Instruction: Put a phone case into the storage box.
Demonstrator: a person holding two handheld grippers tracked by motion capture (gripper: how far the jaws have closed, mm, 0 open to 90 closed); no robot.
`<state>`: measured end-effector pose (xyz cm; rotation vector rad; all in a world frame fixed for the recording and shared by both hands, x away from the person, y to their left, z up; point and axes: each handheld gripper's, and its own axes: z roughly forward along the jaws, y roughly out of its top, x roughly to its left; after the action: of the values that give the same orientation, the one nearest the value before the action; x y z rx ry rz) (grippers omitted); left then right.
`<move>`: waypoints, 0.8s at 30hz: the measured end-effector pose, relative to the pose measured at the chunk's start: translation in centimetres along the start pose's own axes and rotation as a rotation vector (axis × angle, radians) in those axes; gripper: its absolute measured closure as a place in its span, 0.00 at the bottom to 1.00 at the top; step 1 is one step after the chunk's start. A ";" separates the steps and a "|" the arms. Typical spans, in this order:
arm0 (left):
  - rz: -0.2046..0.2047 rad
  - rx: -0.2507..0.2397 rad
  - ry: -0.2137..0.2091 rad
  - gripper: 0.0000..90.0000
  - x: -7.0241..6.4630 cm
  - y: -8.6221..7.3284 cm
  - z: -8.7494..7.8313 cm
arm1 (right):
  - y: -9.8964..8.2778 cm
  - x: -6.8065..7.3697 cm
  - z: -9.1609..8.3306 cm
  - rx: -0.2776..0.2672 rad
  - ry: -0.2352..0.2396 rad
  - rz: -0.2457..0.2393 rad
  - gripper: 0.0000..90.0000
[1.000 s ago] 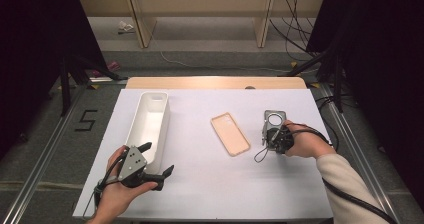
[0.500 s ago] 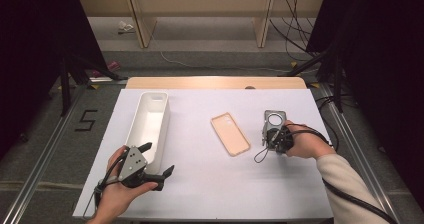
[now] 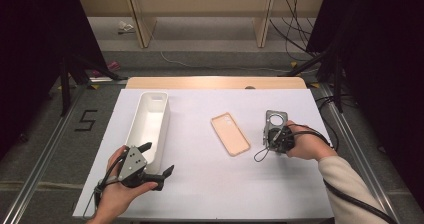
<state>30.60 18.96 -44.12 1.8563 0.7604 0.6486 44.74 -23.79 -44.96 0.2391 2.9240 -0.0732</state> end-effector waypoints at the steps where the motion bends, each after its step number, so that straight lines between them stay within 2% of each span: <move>1: 0.000 0.001 0.001 0.03 0.0 0.0 0.0 | 0.0 0.0 -0.1 -0.011 -0.001 0.004 0.99; 15: -0.001 -0.002 0.003 0.03 0.0 0.0 0.0 | -0.5 0.6 -1.9 -0.152 -0.044 0.061 0.99; 24: 0.001 -0.001 0.006 0.03 0.0 0.0 0.0 | -0.7 1.5 -2.9 -0.286 -0.048 0.098 0.99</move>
<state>30.61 18.99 -44.10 1.8548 0.7624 0.6554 42.57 -24.10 -42.43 0.3278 2.8235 0.3457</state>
